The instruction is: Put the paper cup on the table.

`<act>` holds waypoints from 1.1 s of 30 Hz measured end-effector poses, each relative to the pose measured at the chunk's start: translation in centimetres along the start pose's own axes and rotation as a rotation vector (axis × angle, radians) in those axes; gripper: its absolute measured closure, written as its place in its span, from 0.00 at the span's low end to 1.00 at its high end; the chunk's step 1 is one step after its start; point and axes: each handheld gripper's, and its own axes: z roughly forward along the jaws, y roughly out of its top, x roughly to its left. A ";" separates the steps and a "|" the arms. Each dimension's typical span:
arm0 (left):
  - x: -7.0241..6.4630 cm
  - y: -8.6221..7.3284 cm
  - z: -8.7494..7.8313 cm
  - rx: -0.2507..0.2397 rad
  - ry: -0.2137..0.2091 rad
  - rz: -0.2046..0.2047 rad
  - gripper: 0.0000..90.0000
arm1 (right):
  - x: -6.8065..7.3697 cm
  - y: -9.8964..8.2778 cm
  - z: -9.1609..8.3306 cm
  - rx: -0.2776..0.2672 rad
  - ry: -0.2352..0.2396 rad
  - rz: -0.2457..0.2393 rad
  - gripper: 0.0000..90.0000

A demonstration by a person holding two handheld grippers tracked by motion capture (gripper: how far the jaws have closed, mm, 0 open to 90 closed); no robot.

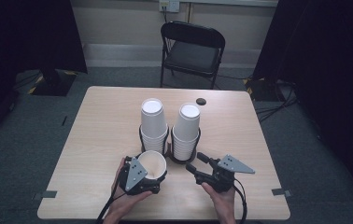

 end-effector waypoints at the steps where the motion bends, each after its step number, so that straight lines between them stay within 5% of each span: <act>1: 0.2 0.0 -0.1 -0.001 -0.002 -0.003 0.11 | -0.2 -0.2 -0.2 0.002 -0.006 0.006 0.43; 3: 0.8 0.0 -0.4 -0.011 0.003 -0.024 0.11 | -0.5 -0.4 -0.4 0.002 -0.013 0.008 0.43; 8: 2.5 -0.2 -1.1 -0.001 0.014 -0.065 0.11 | -1.2 -1.5 -1.3 -0.030 -0.119 -0.026 0.38; 14: 4.3 -0.5 -1.6 -0.015 0.036 -0.130 0.11 | -1.7 -3.1 -1.7 0.004 -0.133 -0.038 0.33; 22: 6.7 -0.2 -1.7 -0.022 0.071 -0.161 0.11 | -2.7 -4.2 -2.0 0.024 -0.194 -0.047 0.21; 29: 9.3 -1.2 -0.7 -0.012 0.137 -0.258 0.11 | -3.3 -4.8 -2.1 -0.014 -0.219 -0.038 0.19; 33: 10.6 -1.5 -0.1 -0.010 0.162 -0.272 0.11 | -3.2 -5.2 -2.0 -0.017 -0.240 -0.060 0.19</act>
